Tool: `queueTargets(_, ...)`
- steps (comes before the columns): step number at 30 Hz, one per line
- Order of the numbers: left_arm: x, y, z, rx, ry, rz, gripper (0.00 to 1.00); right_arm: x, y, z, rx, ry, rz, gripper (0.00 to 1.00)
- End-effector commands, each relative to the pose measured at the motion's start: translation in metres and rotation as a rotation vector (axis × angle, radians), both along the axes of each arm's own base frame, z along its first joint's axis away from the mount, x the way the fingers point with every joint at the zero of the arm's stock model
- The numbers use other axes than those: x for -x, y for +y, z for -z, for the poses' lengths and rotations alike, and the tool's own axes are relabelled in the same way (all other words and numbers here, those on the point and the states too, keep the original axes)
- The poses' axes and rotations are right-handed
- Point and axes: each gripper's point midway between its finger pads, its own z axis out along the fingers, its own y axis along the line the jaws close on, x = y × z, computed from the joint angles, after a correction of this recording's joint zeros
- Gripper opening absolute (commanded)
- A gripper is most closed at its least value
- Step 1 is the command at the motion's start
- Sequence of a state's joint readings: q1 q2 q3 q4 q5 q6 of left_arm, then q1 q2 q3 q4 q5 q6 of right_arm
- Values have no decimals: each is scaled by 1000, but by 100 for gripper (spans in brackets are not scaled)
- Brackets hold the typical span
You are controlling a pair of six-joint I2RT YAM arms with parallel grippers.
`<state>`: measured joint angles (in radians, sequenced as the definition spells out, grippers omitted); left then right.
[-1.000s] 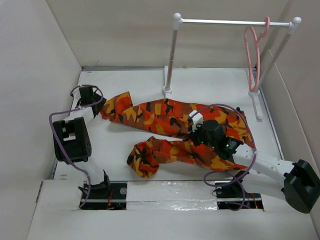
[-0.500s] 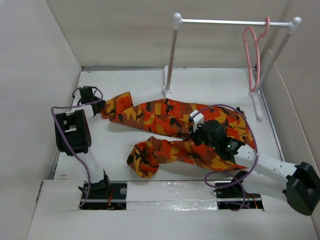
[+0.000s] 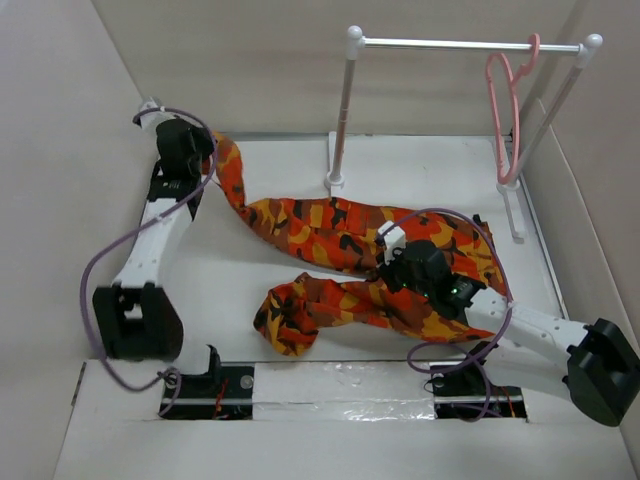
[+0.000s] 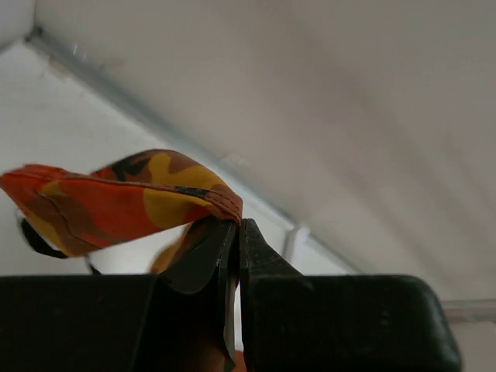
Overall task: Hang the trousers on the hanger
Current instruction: Flatten out the trousers at the center of the board.
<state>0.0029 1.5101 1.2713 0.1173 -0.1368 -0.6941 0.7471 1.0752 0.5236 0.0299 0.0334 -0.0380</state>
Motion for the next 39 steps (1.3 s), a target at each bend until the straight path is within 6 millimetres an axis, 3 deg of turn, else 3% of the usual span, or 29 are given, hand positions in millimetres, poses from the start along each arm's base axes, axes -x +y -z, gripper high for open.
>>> queueTargets(1,31,31,-78,-133,-175,-157,0,-6,5,-14,-40,-49,-4,6)
queueTargets(2,37,42,-76,-130,-163,-187,0,-6,5,-15,-44,-51,-4,6)
queueTargets(5,44,71,-35,-120,-77,-261,0,-2,3,-13,-45,-46,-11,6)
queueTargets(6,47,77,-11,-113,-31,-276,0,-2,3,-15,-47,-50,-12,6)
queueTargets(8,50,100,17,-102,8,-321,0,1,1,-16,-47,-51,-14,6)
queueTargets(9,55,105,47,-92,64,-316,0,1,1,-17,-45,-52,-15,6)
queueTargets(11,61,118,74,-49,88,-339,0,3,-1,-19,-48,-59,-15,6)
queueTargets(12,75,130,103,-27,142,-357,0,1,-3,-19,-57,-60,-4,6)
queueTargets(14,87,139,126,24,180,-386,0,0,-5,-20,-62,-64,1,6)
queueTargets(15,95,142,138,32,207,-408,5,1,-5,-19,-61,-59,1,6)
queueTargets(16,98,145,141,32,224,-431,14,-2,-8,-18,-57,-56,11,6)
queueTargets(17,103,147,145,35,254,-453,32,-1,-7,-18,-57,-50,8,6)
queueTargets(18,100,150,137,28,243,-461,39,-3,-10,-16,-49,-41,17,7)
queueTargets(20,101,151,126,29,244,-471,52,-5,-13,-16,-44,-39,32,10)
queueTargets(22,97,150,101,33,189,-460,52,-8,-18,-19,-47,-39,64,17)
queueTargets(25,92,126,49,-28,70,-404,52,-20,-32,-28,-64,-52,142,30)
queueTargets(26,87,103,22,-74,17,-354,52,-26,-41,-30,-69,-57,179,33)
queueTargets(28,85,74,1,-123,-18,-306,50,-32,-51,-34,-109,-54,228,34)
queueTargets(29,83,36,-9,-144,-43,-223,46,-36,-53,-38,-132,-60,236,29)
queueTargets(30,84,22,-12,-163,-44,-208,42,-39,-59,-40,-155,-57,258,17)
queueTargets(31,84,4,-9,-150,-41,-166,39,-47,-77,-39,-166,-56,325,0)
queueTargets(32,82,-20,-10,-137,-69,-107,32,-50,-88,-43,-189,-66,367,0)
queueTargets(33,88,-70,13,-137,-45,38,30,-53,-99,-44,-204,-72,410,0)
queueTargets(34,92,-95,21,-113,-38,90,26,-60,-123,-44,-234,-77,501,0)
queueTargets(35,97,-119,36,-111,-17,148,11,-60,-138,-38,-243,-77,554,0)
queueTargets(36,103,-145,47,-104,-25,225,9,-61,-153,-41,-258,-91,608,0)
queueTargets(37,118,-189,55,-109,-21,333,8,-63,-169,-40,-274,-92,667,0)
queueTargets(38,125,-210,71,-125,10,373,8,-66,-191,-41,-293,-104,718,2)
queueTargets(39,131,-226,73,-140,11,403,9,-68,-206,-40,-285,-109,755,7)
